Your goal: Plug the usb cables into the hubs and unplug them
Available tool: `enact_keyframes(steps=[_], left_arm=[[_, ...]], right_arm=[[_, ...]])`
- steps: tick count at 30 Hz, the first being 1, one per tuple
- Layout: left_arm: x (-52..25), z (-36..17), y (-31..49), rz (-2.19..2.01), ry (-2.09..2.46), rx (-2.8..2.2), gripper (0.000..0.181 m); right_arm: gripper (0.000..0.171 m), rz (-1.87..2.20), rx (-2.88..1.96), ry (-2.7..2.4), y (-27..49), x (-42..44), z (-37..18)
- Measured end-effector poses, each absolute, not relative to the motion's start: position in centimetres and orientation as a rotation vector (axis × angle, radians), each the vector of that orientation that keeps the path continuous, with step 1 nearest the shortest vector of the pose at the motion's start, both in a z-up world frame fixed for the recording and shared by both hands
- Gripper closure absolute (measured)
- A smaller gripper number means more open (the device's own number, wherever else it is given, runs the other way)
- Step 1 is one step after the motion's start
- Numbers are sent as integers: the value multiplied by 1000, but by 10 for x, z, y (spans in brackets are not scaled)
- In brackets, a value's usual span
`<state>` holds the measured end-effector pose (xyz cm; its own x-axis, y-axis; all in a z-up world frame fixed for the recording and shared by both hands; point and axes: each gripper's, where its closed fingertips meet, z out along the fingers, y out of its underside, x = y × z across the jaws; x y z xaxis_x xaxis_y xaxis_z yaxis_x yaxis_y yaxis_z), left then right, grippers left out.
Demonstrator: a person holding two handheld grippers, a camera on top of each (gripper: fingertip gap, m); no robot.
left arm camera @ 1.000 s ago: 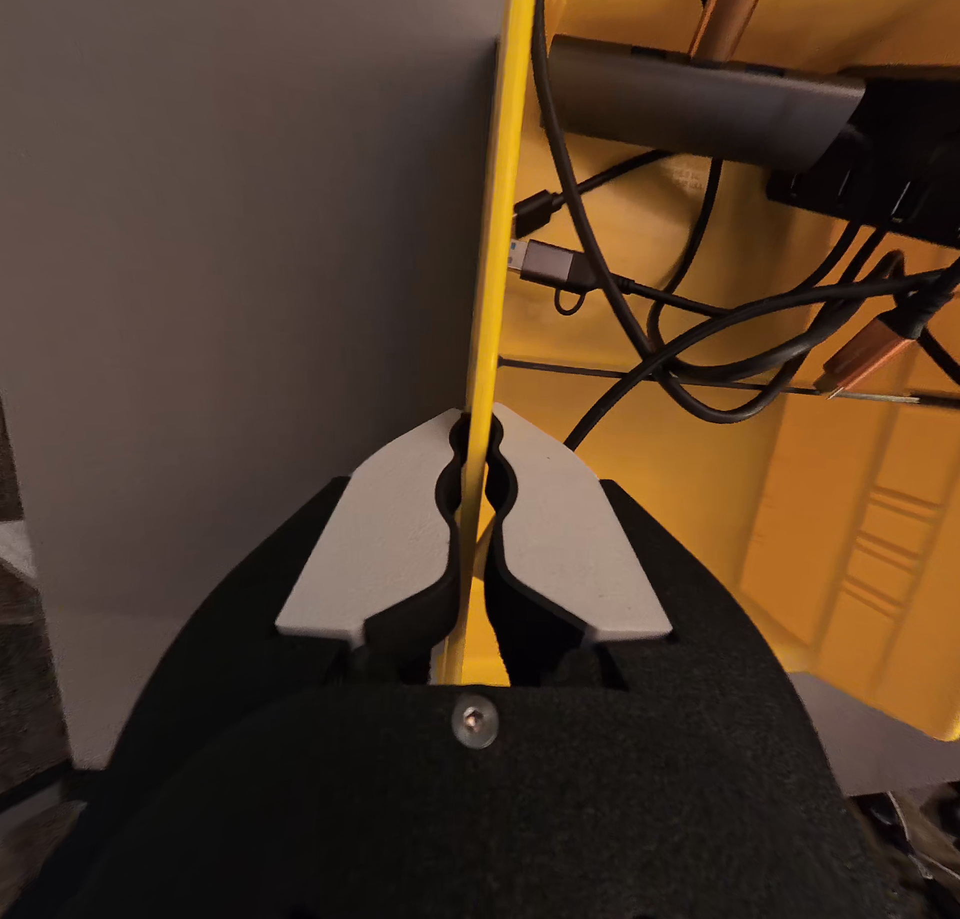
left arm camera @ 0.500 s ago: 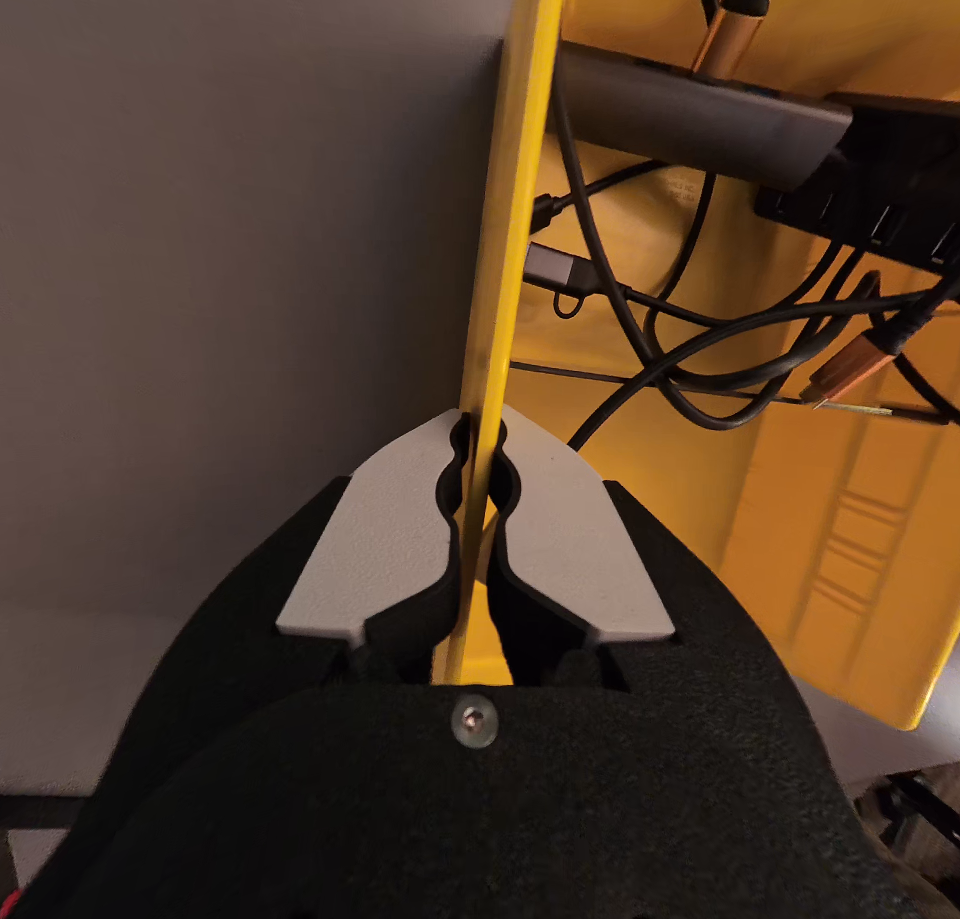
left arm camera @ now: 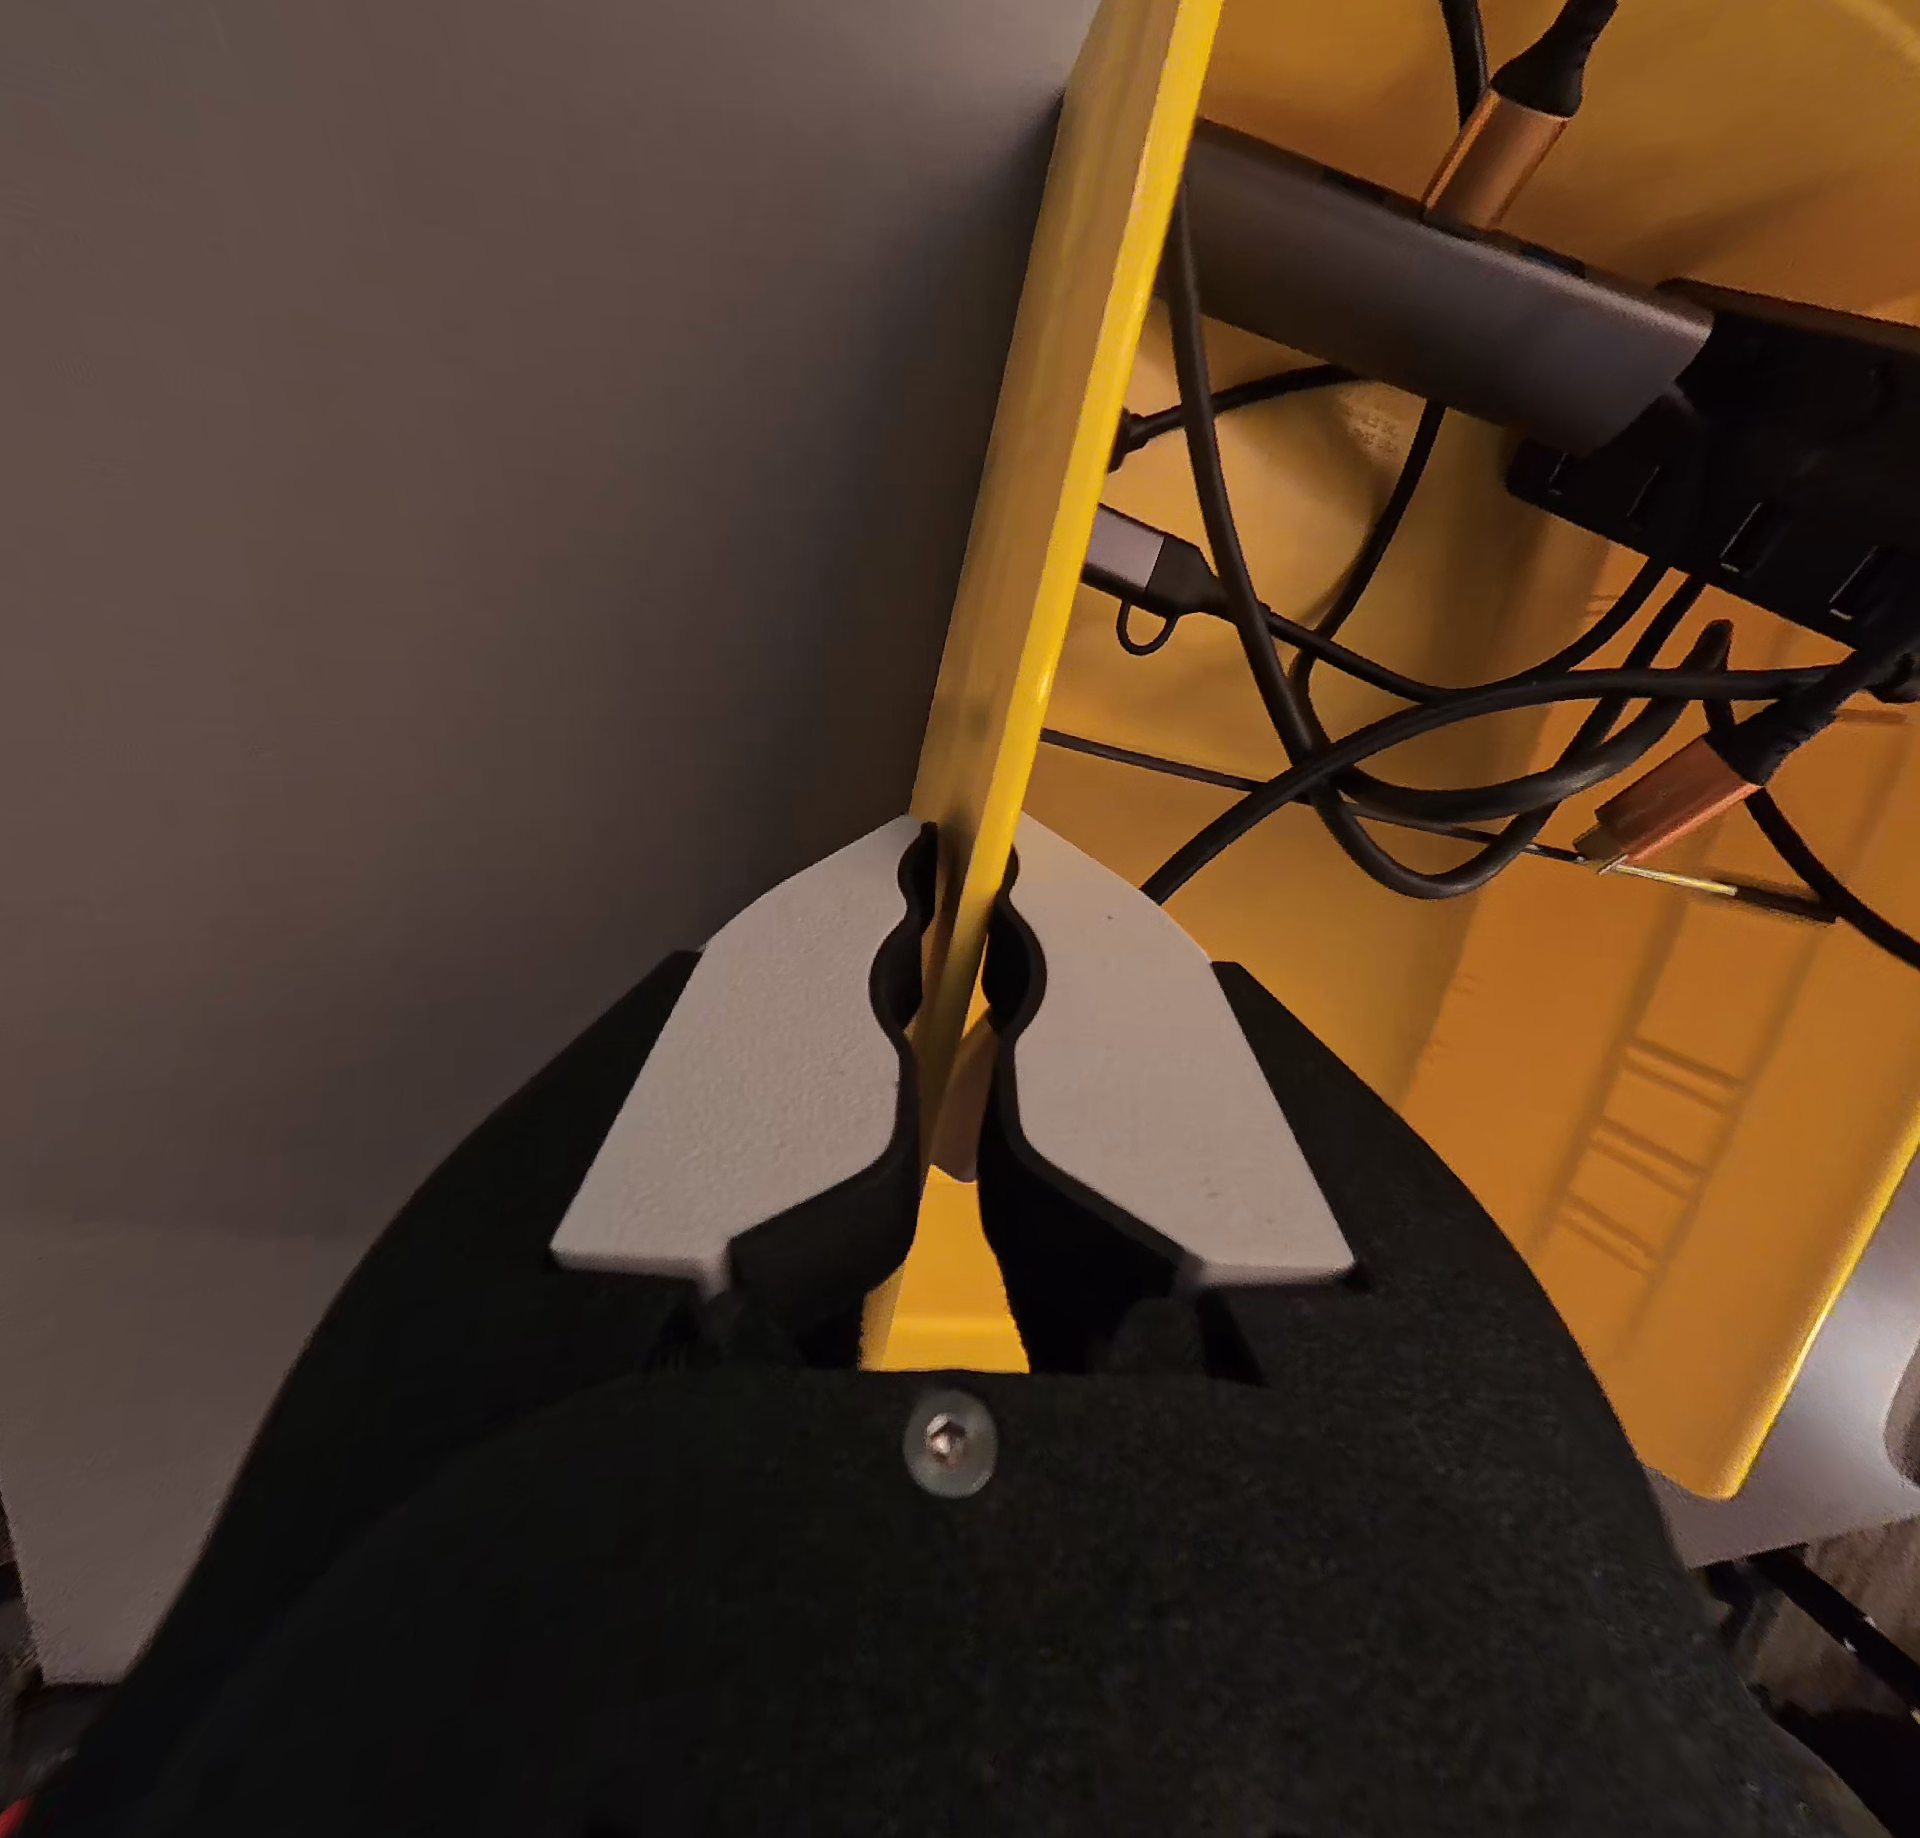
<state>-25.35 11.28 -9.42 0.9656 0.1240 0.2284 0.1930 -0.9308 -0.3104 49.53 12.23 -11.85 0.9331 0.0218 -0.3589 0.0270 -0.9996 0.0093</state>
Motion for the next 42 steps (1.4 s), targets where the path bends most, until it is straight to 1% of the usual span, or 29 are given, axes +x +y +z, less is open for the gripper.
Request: enact_keyframes(steps=[10,22,26,27,28,29,30,32,36,38,40,42], left_arm=[[-250,-95,80,-259,-282,-2771,176],[-239,-96,84,-238,-208,-2770,177],[-237,-96,86,-250,-143,-2750,176],[-237,-96,87,-250,-100,-2740,175],[-238,-95,88,-222,-52,-2725,163],[-243,-94,87,-148,-8,-2709,153],[-251,-91,87,-54,30,-2681,148],[-258,-74,89,73,110,-2561,129],[-241,-31,84,32,216,-2326,128],[-227,-5,82,-7,285,-2198,123],[-217,23,81,11,326,-2042,112],[-205,42,80,23,365,-1903,112]], right_arm=[[159,-566,3078,-38,112,499,-119],[159,-578,3113,-91,112,497,-119],[154,-651,3169,-33,116,496,-118],[149,-669,3184,-25,116,496,-118],[141,-671,3196,-28,116,497,-118],[136,-684,3217,-28,117,498,-117],[131,-709,3248,-18,119,498,-113],[126,-676,3345,6,123,504,-104],[123,-486,3604,79,130,521,-66],[118,-443,3787,119,134,519,-32],[117,-424,3974,182,132,509,5],[112,-376,4179,345,130,492,45]])
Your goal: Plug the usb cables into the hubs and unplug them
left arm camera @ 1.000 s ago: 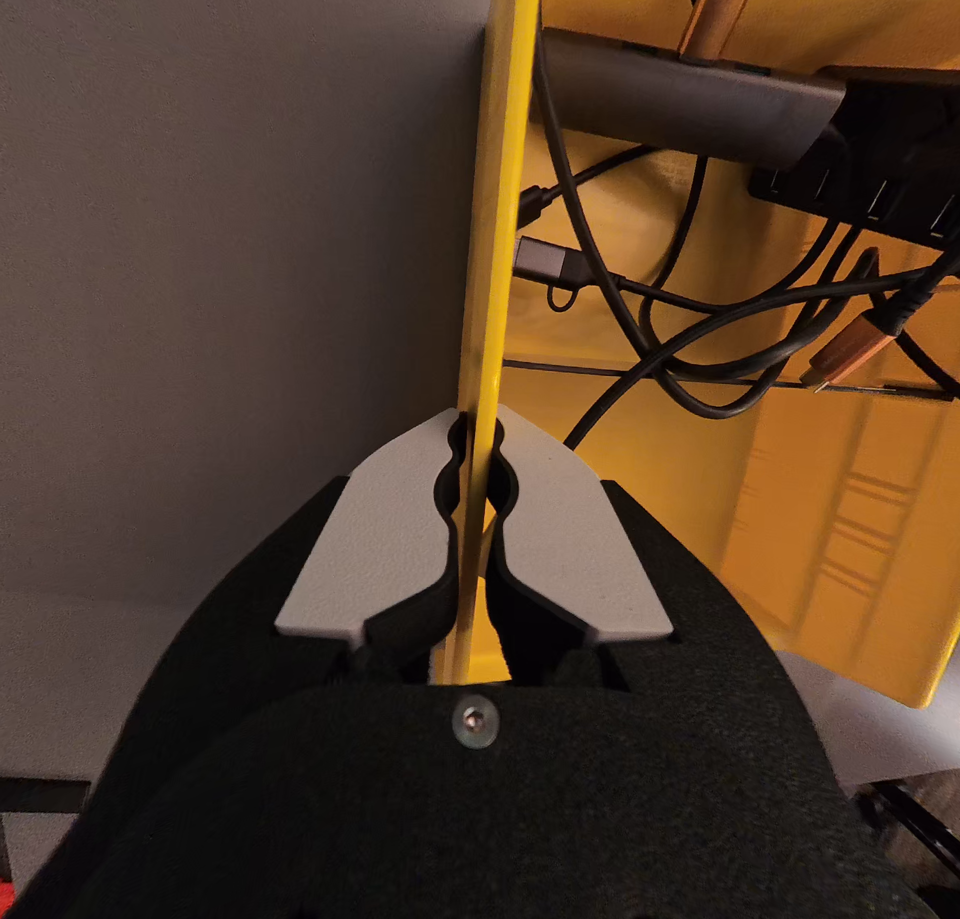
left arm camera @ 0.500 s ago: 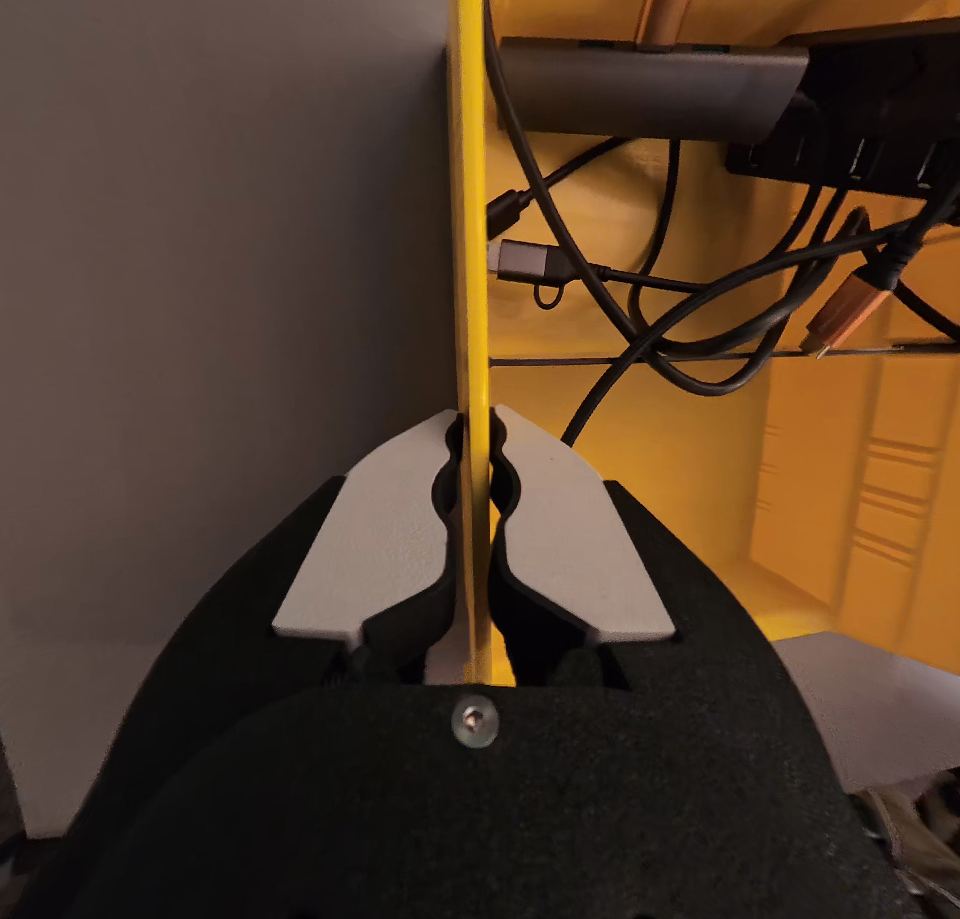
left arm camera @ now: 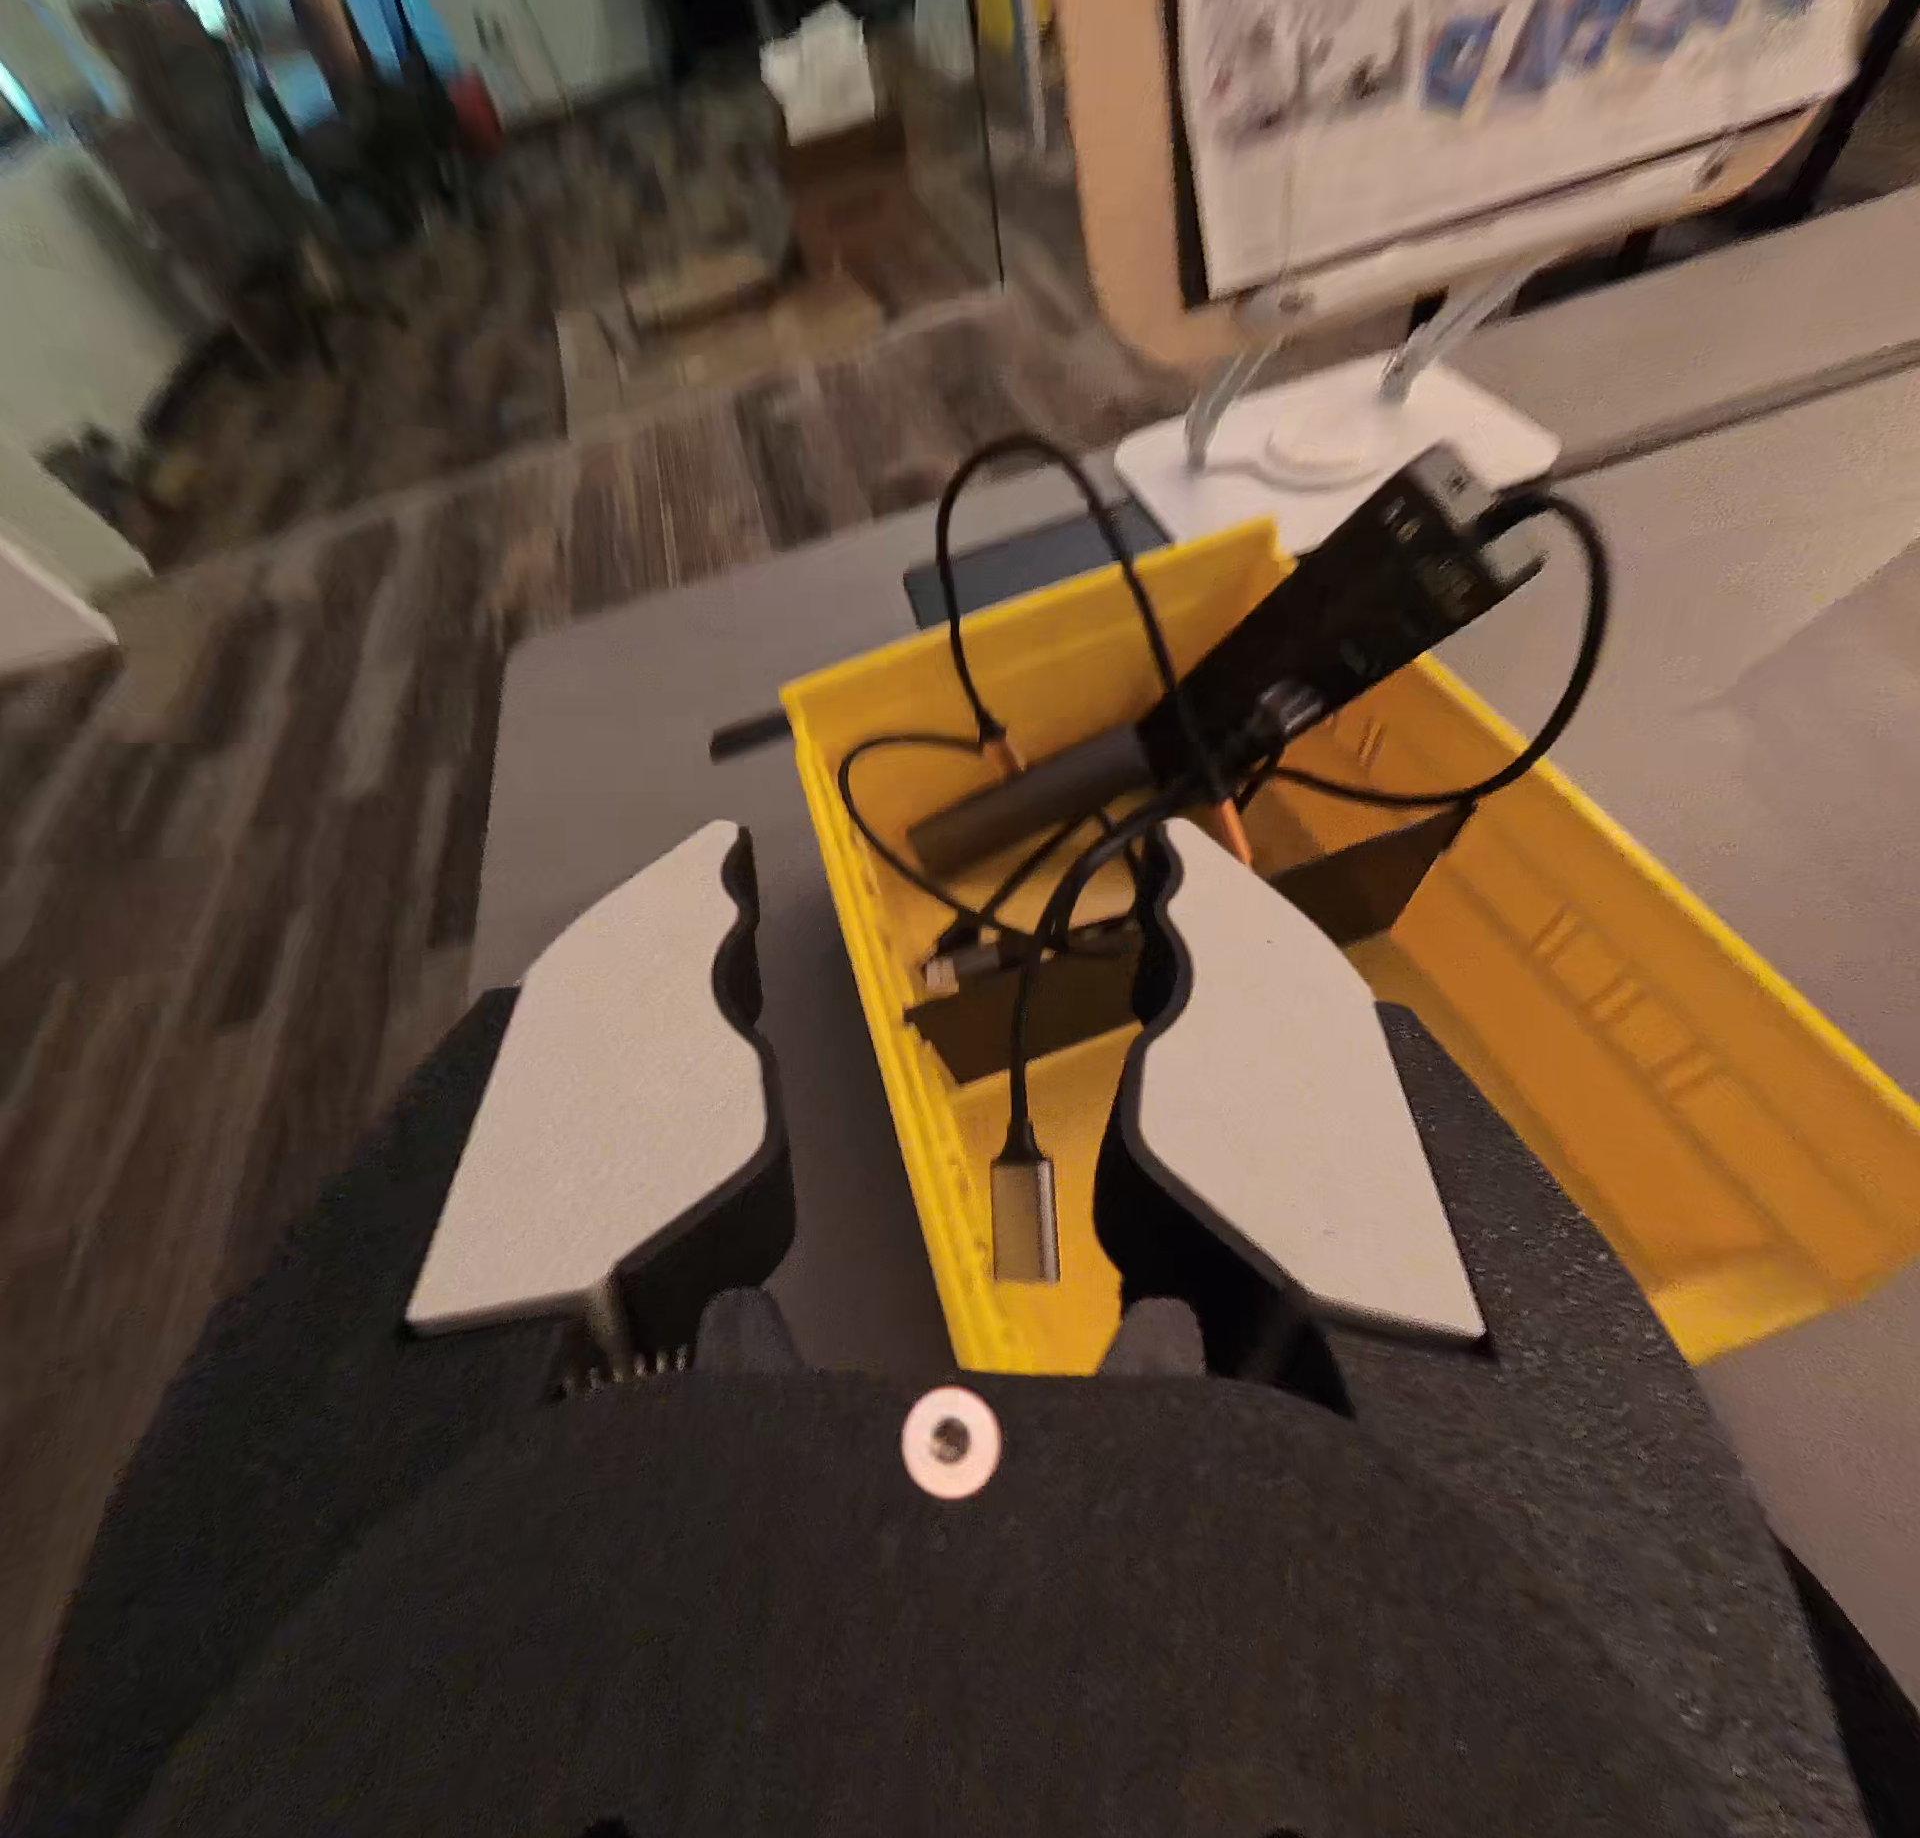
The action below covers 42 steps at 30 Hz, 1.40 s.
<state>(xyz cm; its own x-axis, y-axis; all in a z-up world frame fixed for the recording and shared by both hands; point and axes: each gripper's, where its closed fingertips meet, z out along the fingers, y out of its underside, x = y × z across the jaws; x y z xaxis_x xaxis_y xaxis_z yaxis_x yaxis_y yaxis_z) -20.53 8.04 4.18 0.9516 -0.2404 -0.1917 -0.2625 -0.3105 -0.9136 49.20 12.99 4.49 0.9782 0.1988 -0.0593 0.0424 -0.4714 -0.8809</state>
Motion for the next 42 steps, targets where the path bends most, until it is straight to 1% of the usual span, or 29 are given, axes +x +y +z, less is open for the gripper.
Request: enact_keyframes(steps=[3,5,7,9,14,17,22,25,28,35,37,42], left_arm=[[-188,49,84,32,446,-1799,110],[-174,47,88,20,518,-1764,106],[-159,41,90,-5,579,-1750,108],[-145,32,93,-40,628,-1768,106],[-124,26,100,-28,708,-1720,116],[-112,23,103,-40,753,-1732,113],[-91,21,108,-25,884,-1715,116],[-76,18,117,-65,933,-1704,116],[-62,13,130,-93,984,-1716,118],[-68,-11,161,116,1175,-1779,120],[-66,-16,163,104,1224,-1780,121],[-60,-33,172,73,1278,-1840,114]], right_arm=[[111,90,-1797,-284,124,459,93],[99,30,-1619,-358,122,434,121],[94,-10,-1451,-458,120,406,144],[95,11,-1394,-514,121,381,153],[98,267,-1365,-499,128,326,165],[99,252,-1310,-505,135,313,177],[107,327,-1294,-592,132,295,162],[106,301,-1361,-635,138,292,150],[106,280,-1362,-668,135,289,149],[107,306,-1346,-689,127,289,153],[107,308,-1358,-687,128,291,151],[107,330,-1375,-681,132,294,148]])
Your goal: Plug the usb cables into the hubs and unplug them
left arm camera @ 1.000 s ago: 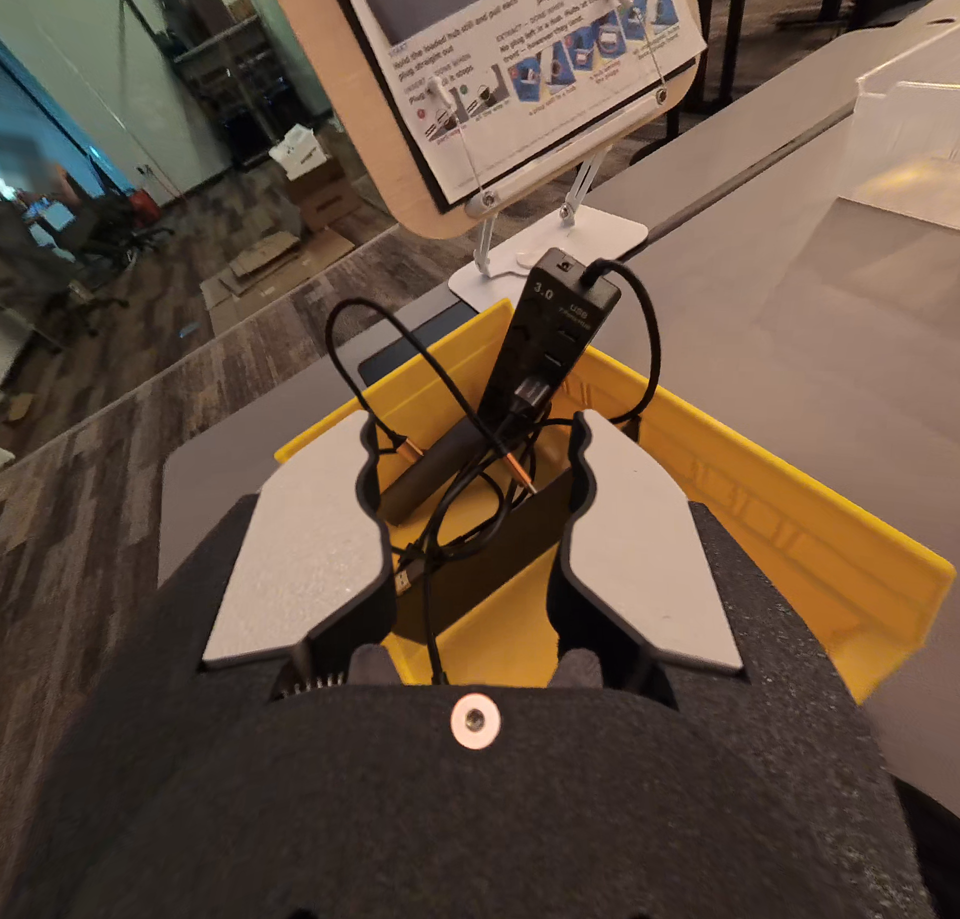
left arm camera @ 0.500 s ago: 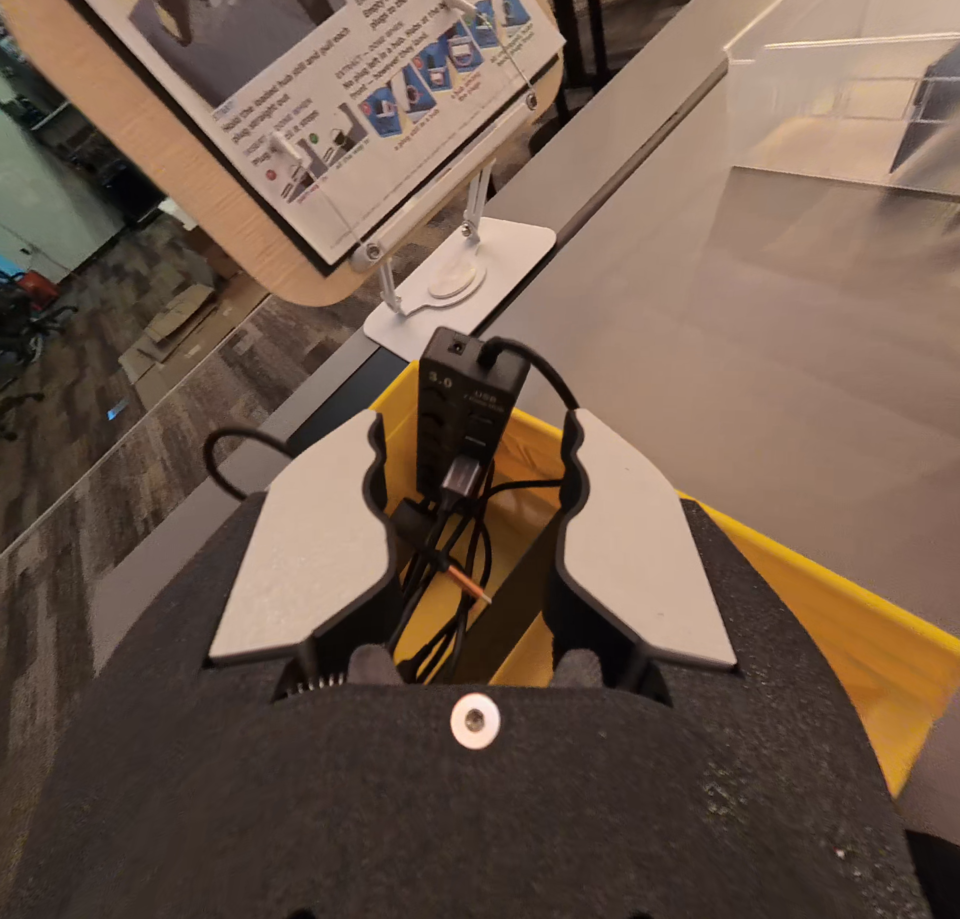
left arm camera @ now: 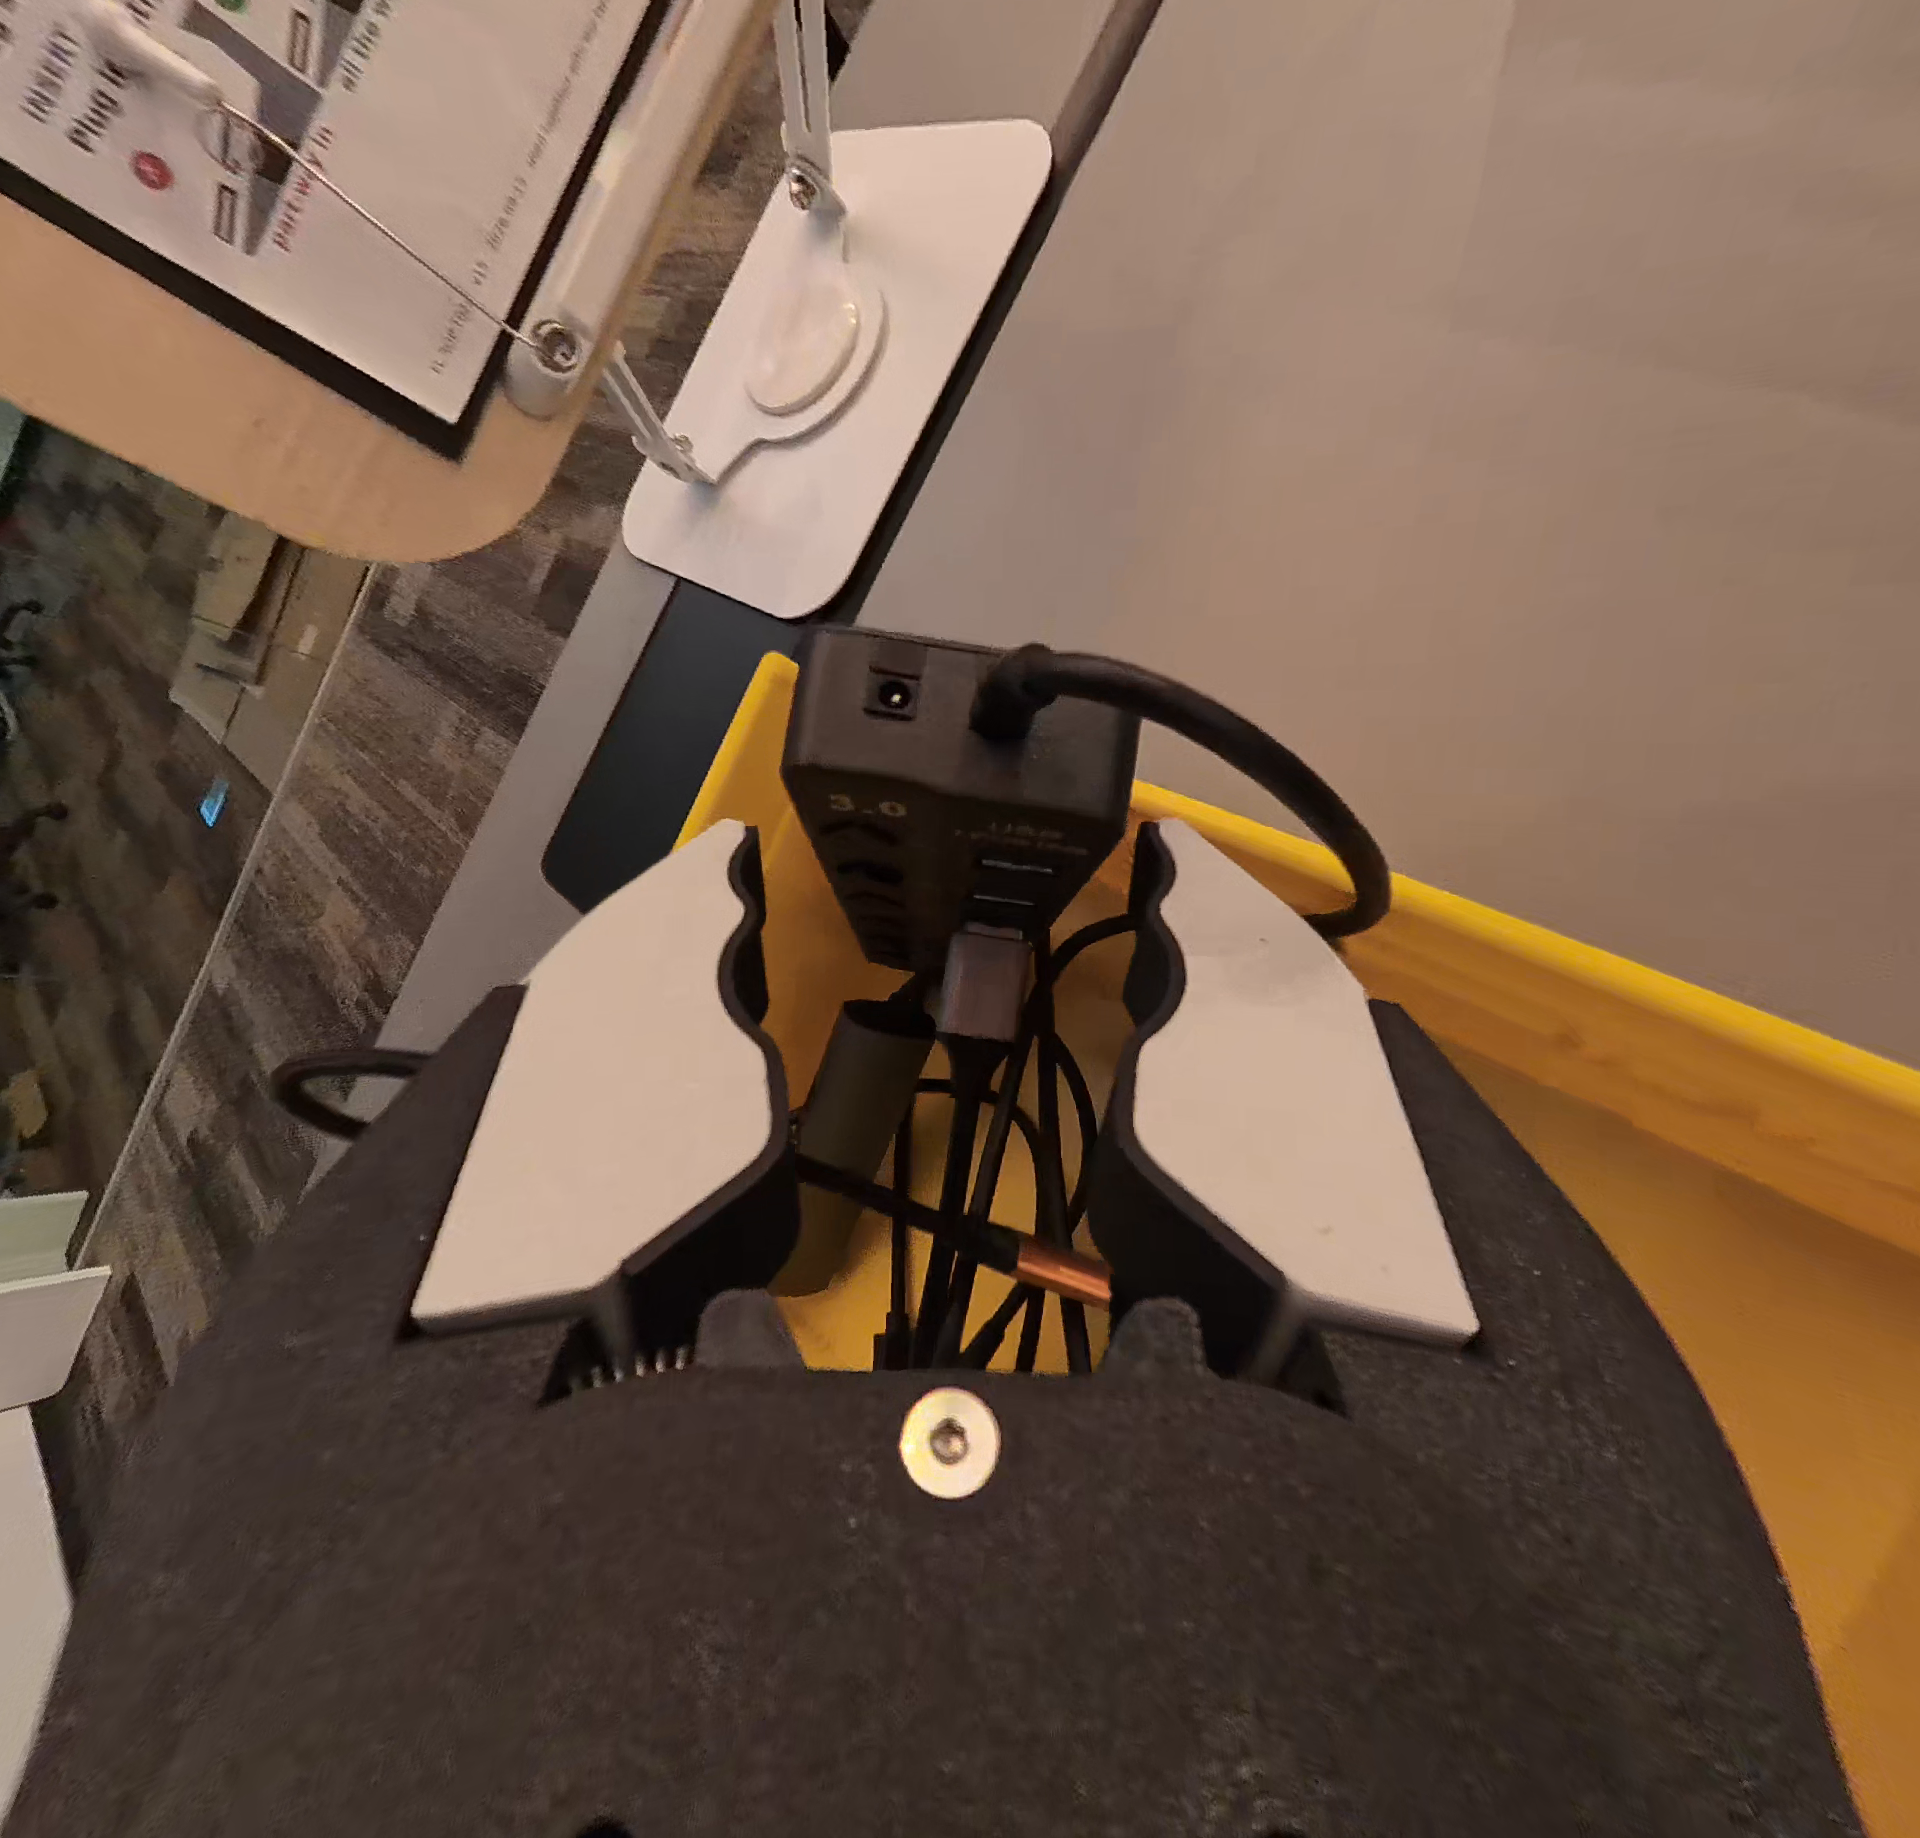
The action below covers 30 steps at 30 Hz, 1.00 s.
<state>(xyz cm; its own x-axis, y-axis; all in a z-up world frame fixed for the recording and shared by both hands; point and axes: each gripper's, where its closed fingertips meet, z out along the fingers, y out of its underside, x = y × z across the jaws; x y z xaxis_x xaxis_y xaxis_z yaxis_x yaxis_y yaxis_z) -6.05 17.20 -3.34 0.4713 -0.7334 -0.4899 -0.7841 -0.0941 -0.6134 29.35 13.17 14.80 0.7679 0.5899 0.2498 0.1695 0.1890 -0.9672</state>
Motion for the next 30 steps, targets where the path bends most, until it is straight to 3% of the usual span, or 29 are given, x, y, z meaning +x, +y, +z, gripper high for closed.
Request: enact_keyframes(steps=[3,11,24,30], left_arm=[[-54,-34,178,119,1291,-1796,128],[-57,-18,179,63,1168,-1814,128],[-64,166,136,-58,789,-1655,128],[-53,215,120,42,787,-1632,128]], right_arm=[[107,328,-1388,-687,134,293,145],[109,337,-1402,-711,138,288,138],[113,414,-1359,-956,117,196,116],[115,439,-1346,-1106,99,137,87]])
